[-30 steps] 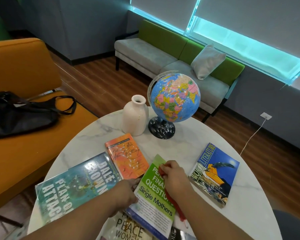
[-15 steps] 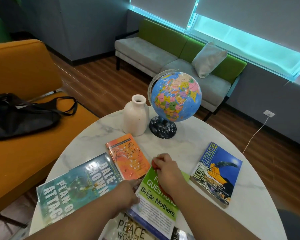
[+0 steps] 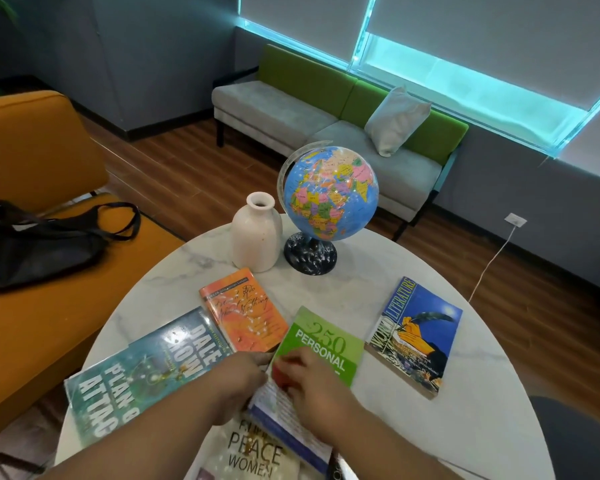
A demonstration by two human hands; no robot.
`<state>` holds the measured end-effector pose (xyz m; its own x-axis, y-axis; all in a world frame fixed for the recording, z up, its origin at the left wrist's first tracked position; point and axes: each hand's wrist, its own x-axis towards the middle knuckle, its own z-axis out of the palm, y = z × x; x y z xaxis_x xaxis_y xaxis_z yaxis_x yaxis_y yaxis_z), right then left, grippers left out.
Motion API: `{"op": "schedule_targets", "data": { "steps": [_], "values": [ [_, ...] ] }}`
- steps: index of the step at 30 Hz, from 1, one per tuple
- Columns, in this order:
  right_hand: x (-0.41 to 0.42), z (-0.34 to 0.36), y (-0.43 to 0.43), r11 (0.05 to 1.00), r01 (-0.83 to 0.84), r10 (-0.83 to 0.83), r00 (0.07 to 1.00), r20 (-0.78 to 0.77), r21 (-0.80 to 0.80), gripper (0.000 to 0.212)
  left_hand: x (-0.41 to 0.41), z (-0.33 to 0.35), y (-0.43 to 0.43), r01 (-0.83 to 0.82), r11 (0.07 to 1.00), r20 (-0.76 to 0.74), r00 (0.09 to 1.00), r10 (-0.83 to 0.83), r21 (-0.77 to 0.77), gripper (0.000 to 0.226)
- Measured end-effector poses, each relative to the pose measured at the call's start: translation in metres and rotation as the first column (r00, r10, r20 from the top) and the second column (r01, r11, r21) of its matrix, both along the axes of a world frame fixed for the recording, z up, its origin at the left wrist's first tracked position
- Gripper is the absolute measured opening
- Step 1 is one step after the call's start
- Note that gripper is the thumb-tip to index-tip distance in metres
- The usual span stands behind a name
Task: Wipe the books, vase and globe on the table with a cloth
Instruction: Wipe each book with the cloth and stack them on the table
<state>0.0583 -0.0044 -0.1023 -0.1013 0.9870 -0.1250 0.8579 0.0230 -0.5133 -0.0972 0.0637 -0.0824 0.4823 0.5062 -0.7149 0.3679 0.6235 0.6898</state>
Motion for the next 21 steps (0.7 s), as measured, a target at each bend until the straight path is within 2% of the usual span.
{"op": "schedule_targets", "data": {
  "steps": [2, 3, 5, 6, 7, 9, 11, 12, 14, 16, 18, 21],
  "values": [
    [-0.006, 0.003, -0.018, 0.989, -0.148, 0.144, 0.982, -0.118, -0.028, 0.039, -0.002, -0.004, -0.001, -0.013, 0.999, 0.034, 0.999, 0.014, -0.032, 0.048],
    [-0.002, 0.006, -0.027, 0.985, -0.144, 0.12, 0.968, -0.221, -0.092, 0.034, -0.002, -0.006, -0.002, -0.02, 0.999, 0.033, 0.999, 0.021, -0.035, 0.05],
    [0.012, 0.006, -0.035, 0.987, -0.095, 0.055, 0.957, -0.285, -0.129, 0.01, -0.001, -0.004, -0.006, -0.02, 1.0, 0.015, 1.0, 0.02, -0.015, 0.045],
    [0.023, 0.001, -0.036, 0.998, -0.048, 0.034, 0.97, -0.24, -0.051, 0.007, 0.001, -0.001, -0.007, -0.014, 1.0, 0.005, 1.0, 0.014, 0.009, 0.042],
    [0.03, -0.002, -0.035, 0.994, 0.076, -0.093, 0.961, -0.262, -0.073, 0.008, 0.003, 0.001, -0.01, -0.009, 1.0, -0.006, 1.0, 0.009, 0.027, 0.04],
    [0.036, -0.007, -0.03, 0.976, 0.213, -0.218, 0.95, -0.223, -0.046, 0.004, 0.006, 0.006, -0.013, -0.016, 0.998, -0.03, 0.999, 0.018, 0.061, 0.037],
    [0.021, -0.017, -0.028, 0.986, 0.164, -0.165, 0.977, -0.135, -0.019, 0.011, 0.008, 0.007, -0.013, -0.039, 0.995, -0.073, 0.996, 0.046, 0.093, 0.039],
    [0.008, -0.02, -0.033, 0.999, 0.046, -0.047, 0.997, -0.054, -0.012, 0.021, 0.009, 0.006, -0.013, -0.049, 0.993, -0.092, 0.994, 0.059, 0.11, 0.043],
    [-0.007, -0.015, -0.048, 0.977, -0.2, 0.197, 0.979, 0.048, 0.068, 0.038, 0.009, 0.007, -0.014, -0.04, 0.989, -0.132, 0.99, 0.058, 0.14, 0.046],
    [0.002, -0.009, -0.061, 0.922, -0.38, 0.376, 0.925, 0.053, 0.078, 0.04, 0.008, 0.008, -0.015, -0.031, 0.988, -0.148, 0.987, 0.053, 0.151, 0.042],
    [0.024, -0.009, -0.065, 0.927, -0.371, 0.369, 0.929, 0.043, 0.056, 0.035, 0.008, 0.012, -0.017, -0.026, 0.987, -0.145, 0.988, 0.049, 0.158, 0.038],
    [0.056, -0.009, -0.07, 0.989, -0.11, 0.103, 0.992, 0.071, 0.097, 0.025, 0.011, 0.018, -0.02, -0.021, 0.986, -0.158, 0.986, 0.047, 0.164, 0.036]
  ]
}}
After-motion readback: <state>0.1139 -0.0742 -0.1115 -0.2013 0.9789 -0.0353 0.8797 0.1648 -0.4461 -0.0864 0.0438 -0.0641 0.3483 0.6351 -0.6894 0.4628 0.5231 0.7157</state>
